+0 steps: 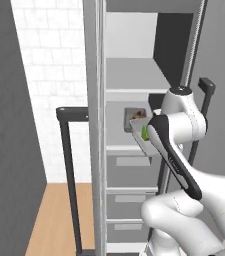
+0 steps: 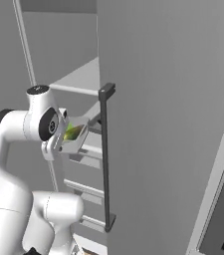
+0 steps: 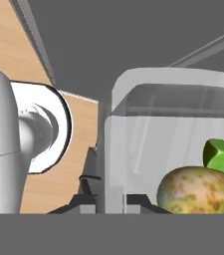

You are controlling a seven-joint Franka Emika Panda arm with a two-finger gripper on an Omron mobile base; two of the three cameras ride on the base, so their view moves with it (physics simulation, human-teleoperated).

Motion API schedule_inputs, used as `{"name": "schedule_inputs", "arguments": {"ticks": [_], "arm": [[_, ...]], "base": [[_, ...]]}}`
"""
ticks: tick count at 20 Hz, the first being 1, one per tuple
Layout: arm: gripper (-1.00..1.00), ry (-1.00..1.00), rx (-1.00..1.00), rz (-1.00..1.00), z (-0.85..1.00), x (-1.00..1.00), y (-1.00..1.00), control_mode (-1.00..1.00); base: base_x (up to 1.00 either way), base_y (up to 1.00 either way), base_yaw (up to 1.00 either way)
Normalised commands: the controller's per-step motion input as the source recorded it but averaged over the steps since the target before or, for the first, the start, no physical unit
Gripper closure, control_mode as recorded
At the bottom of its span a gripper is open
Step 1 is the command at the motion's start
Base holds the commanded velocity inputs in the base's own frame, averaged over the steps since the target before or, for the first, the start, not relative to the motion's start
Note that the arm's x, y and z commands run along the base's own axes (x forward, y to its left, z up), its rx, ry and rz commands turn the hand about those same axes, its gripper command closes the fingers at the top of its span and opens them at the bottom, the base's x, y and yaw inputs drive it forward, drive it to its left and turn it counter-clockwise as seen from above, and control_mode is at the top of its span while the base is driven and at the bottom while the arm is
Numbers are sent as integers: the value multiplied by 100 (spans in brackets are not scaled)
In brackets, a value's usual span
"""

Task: Take the meat container that has the steak and place it on the second highest rack of the freezer. Then take the vegetable container that has the lemon wedge and cucumber and place it on the highest rack of the freezer.

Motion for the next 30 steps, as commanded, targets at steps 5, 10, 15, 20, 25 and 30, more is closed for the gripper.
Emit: {"name": "schedule_inputs", "arguments": {"ticks": [5,10,15,20,25,30], "arm": [[100,0,0,0,0,0,0,100],[100,0,0,0,0,0,0,100],[100,0,0,0,0,0,0,100],[100,-14,0,-12,39,-8,0,-100],[100,-21,0,-6,74,-3,4,-100],[100,-11,0,-5,58,-10,0,-100]], "base": [[23,41,-11],[14,12,-6],[0,1,-10],[0,0,0],[0,0,0],[0,0,0]]}}
